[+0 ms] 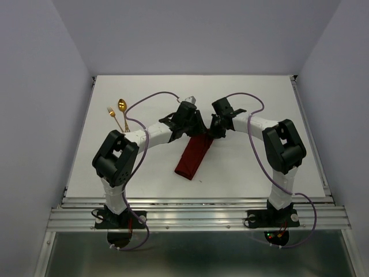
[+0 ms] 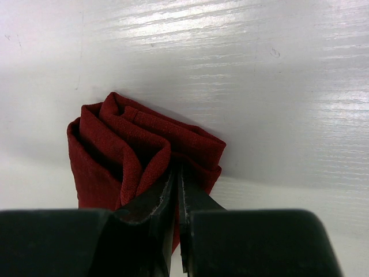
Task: Fold the napkin into a case and place the utensils inside
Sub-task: Move the smaller rectangle folded napkin to the center of the board.
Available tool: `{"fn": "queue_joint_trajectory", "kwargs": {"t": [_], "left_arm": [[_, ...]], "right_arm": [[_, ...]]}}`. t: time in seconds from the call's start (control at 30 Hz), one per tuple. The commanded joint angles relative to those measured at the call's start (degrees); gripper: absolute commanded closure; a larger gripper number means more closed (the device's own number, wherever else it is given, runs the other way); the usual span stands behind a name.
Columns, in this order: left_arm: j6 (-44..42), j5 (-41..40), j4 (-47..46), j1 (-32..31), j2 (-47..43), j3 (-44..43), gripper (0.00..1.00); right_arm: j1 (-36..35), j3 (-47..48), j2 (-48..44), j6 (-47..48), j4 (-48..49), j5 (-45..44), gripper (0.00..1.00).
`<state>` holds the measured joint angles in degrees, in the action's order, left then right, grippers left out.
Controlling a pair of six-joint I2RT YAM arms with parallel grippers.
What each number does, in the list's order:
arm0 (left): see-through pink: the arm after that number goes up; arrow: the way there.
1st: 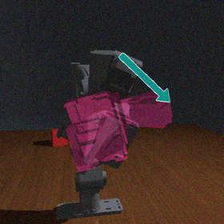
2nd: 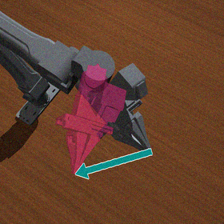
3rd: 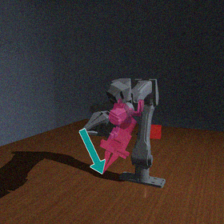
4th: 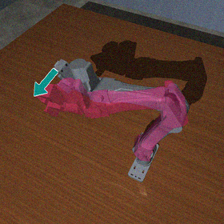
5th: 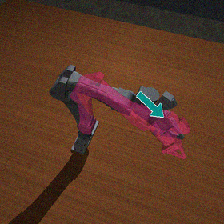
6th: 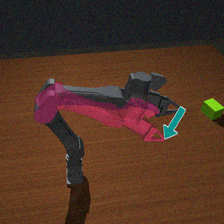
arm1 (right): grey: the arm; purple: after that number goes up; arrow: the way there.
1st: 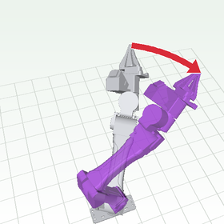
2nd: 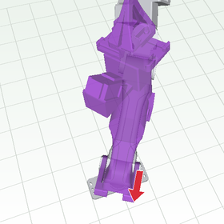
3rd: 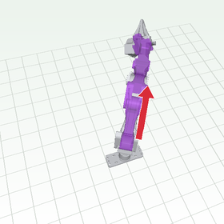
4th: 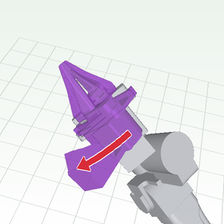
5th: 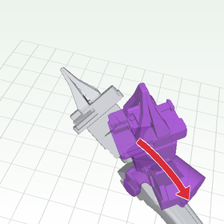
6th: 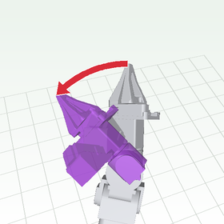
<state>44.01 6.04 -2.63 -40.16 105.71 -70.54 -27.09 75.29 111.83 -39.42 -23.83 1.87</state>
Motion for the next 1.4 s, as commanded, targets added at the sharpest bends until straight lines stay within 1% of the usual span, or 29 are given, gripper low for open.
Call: {"fn": "queue_joint_trajectory", "kwargs": {"t": [0.0,0.07,0.1,0.13,0.2,0.27,0.37,0.47,0.6,0.67,0.77,0.83,0.9,0.93,0.97,1.0,1.03,1.07,1.1,1.17,1.23,1.37], "left_arm": [[-3.5,0.2,-1.4,-0.4,-4.5,1.5,0.61],[-3.6,-0.4,-0.9,-0.3,-5.2,1.8,0.70],[-3.8,-2.2,0.3,-0.3,-5.4,1.8,0.81],[-4.3,-3.5,1.7,-0.4,-5.4,1.6,0.86],[-5.2,-7.2,5.0,-0.3,-5.3,0.8,1.00],[-5.9,-8.9,6.1,-0.3,-5.3,1.2,1.00],[-6.6,-8.1,5.9,-0.3,-4.7,2.4,1.00],[-6.7,-7.7,5.5,-0.3,-3.0,3.4,1.00],[-6.8,-6.4,4.7,-0.4,-0.9,4.3,1.00],[-6.7,-6.3,4.0,-0.4,-0.5,4.8,1.00],[-6.6,-6.3,3.8,-0.3,-0.4,4.7,1.00],[-6.8,-6.4,3.7,-0.3,-0.5,4.6,1.00],[-7.1,-6.3,3.8,-0.3,-0.7,4.5,1.00],[-7.1,-6.4,3.8,-0.4,-0.9,4.5,1.00],[-7.1,-6.3,3.7,-0.4,-1.5,4.7,1.00],[-7.2,-6.3,3.7,-0.3,-1.9,4.8,1.00],[-7.3,-6.4,3.6,-0.4,-2.7,5.0,1.00],[-7.4,-6.4,3.6,-0.3,-3.1,5.1,1.00],[-7.4,-6.4,3.5,-0.3,-3.7,5.2,1.00],[-7.9,-6.4,3.5,-0.3,-4.7,5.0,1.00],[-8.2,-6.3,3.7,-0.3,-5.2,4.7,1.00],[-8.3,-6.4,4.4,-0.2,-6.0,3.6,1.00]], "right_arm": [[-0.6,0.4,-1.1,0.6,-1.2,-1.6,0.89],[-0.6,0.4,-1.5,0.7,-1.5,-3.0,0.89],[-0.6,0.3,-2.0,0.6,-1.9,-3.9,0.89],[-0.6,0.4,-2.2,0.7,-2.3,-4.2,0.89],[-0.6,0.5,-2.9,0.7,-3.1,-4.9,0.89],[-0.6,0.4,-3.7,0.5,-3.3,-5.1,0.89],[-0.6,0.4,-5.1,0.7,-3.5,-6.3,0.89],[-0.6,2.0,-5.7,1.3,-5.7,-9.0,0.86],[-0.6,2.8,-7.7,2.2,-6.5,-10.6,0.84],[0.0,2.8,-9.0,2.2,-7.0,-10.6,0.82],[0.6,1.7,-10.8,2.5,-7.1,-10.3,0.77],[1.3,-0.8,-12.9,3.1,-6.0,-8.0,0.68],[3.0,-3.6,-15.8,3.6,-3.7,-4.9,0.54],[3.6,-5.5,-17.0,3.6,0.2,-2.8,0.50],[4.1,-9.1,-18.1,3.0,2.2,2.1,0.46],[4.8,-10.8,-19.3,2.7,4.1,4.4,0.40],[4.9,-13.7,-21.3,2.3,8.0,7.8,0.37],[4.9,-14.9,-22.2,2.1,9.8,9.2,0.34],[4.9,-16.0,-22.7,2.0,13.2,10.9,0.28],[4.9,-17.7,-22.9,3.0,15.3,14.6,0.23],[4.9,-17.4,-21.6,3.8,15.3,16.1,0.18],[4.9,-16.7,-18.6,5.8,15.7,17.7,0.13]]}}
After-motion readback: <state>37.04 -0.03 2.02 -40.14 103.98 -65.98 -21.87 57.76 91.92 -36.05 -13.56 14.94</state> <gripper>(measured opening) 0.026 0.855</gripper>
